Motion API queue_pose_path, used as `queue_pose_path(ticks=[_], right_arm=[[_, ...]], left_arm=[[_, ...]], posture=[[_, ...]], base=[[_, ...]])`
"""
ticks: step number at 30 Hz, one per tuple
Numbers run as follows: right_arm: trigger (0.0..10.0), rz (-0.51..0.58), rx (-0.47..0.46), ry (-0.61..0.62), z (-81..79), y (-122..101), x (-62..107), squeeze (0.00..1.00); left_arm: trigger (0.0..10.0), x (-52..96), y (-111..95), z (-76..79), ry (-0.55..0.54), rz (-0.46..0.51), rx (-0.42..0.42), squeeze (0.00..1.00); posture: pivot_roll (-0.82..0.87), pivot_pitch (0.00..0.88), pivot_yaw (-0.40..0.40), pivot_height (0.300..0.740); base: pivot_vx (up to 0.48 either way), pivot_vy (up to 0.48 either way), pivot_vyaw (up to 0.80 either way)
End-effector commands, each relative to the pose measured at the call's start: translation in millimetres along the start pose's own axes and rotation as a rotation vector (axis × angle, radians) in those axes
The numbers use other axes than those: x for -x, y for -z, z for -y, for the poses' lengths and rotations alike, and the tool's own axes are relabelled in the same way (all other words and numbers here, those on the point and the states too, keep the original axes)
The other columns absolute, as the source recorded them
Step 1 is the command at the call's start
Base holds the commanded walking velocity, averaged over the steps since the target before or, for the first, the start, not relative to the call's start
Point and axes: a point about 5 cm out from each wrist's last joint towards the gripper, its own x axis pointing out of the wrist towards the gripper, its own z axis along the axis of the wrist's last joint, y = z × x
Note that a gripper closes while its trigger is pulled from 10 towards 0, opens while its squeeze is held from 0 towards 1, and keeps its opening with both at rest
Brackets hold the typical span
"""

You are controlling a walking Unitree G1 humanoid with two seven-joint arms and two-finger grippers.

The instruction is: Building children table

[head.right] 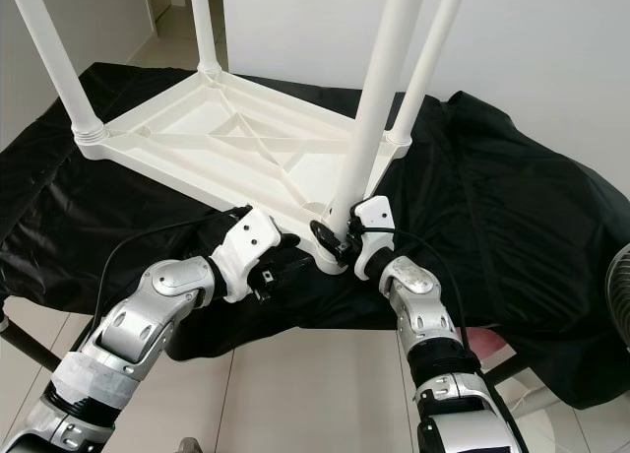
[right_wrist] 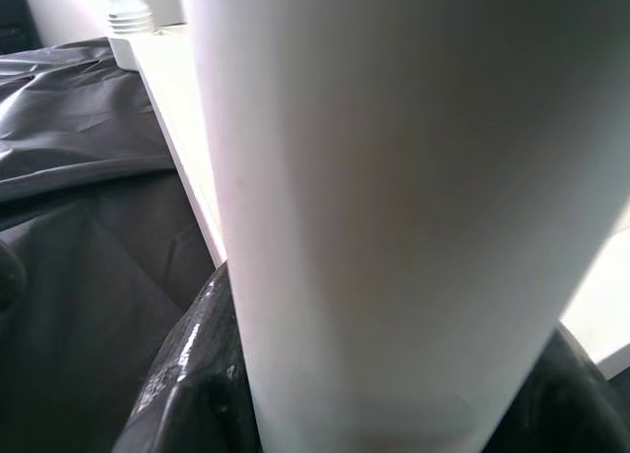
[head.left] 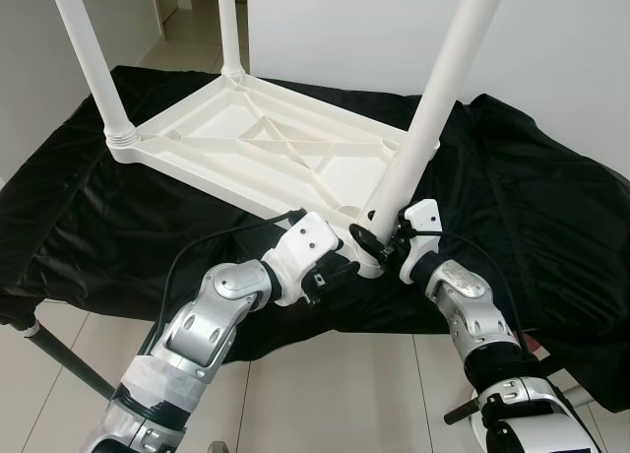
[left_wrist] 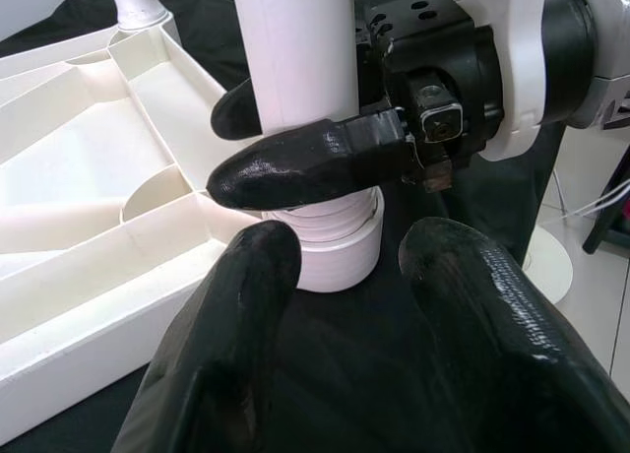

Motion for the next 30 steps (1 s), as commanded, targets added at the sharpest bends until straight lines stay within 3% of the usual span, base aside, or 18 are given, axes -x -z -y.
queue_pose_path(ticks=[1,2,9,15,20,23,30], right_arm=[[2.9,-0.018,-0.007,0.029,4.4,5,2.9,0.0],[10.0,-0.019,-0.007,0.049,6.2,6,3.5,0.0],[10.0,-0.033,0.009,0.15,13.7,7,7.4,0.0],[10.0,-0.027,0.006,0.325,19.1,9,14.2,0.0],[10.0,-0.014,-0.006,0.402,15.3,10,15.4,0.0],[10.0,-0.019,-0.036,0.562,11.6,12,18.9,0.0],[10.0,-0.028,-0.087,0.76,1.0,17,18.4,0.0]], left_arm=[[10.0,-1.1,-2,0.8,0.007,-0.001,0.0,0.0],[10.0,-1.4,-2,0.8,0.009,0.0,-0.001,0.0],[10.0,-2.3,-2,1.1,0.016,0.0,0.001,0.0],[10.0,-1.9,-2,2.2,0.019,0.001,0.002,0.0],[10.0,-1.5,-2,2.6,0.019,0.001,0.004,0.0],[10.0,-1.5,-1,2.5,0.018,0.0,0.005,0.0],[10.0,-1.2,-1,3.3,0.018,0.0,0.007,0.0]], posture=[[0.03,0.036,-0.061,0.74],[0.03,0.036,-0.059,0.74],[0.02,0.04,-0.055,0.74],[0.02,0.042,-0.058,0.74],[0.02,0.043,-0.059,0.74],[0.02,0.045,-0.061,0.74],[0.02,0.047,-0.06,0.74]], base=[[0.0,0.0,0.0],[0.0,0.0,0.0],[0.0,0.0,0.0],[0.0,0.0,0.0],[0.0,0.0,0.0],[0.0,0.0,0.0],[0.0,0.0,0.0]])
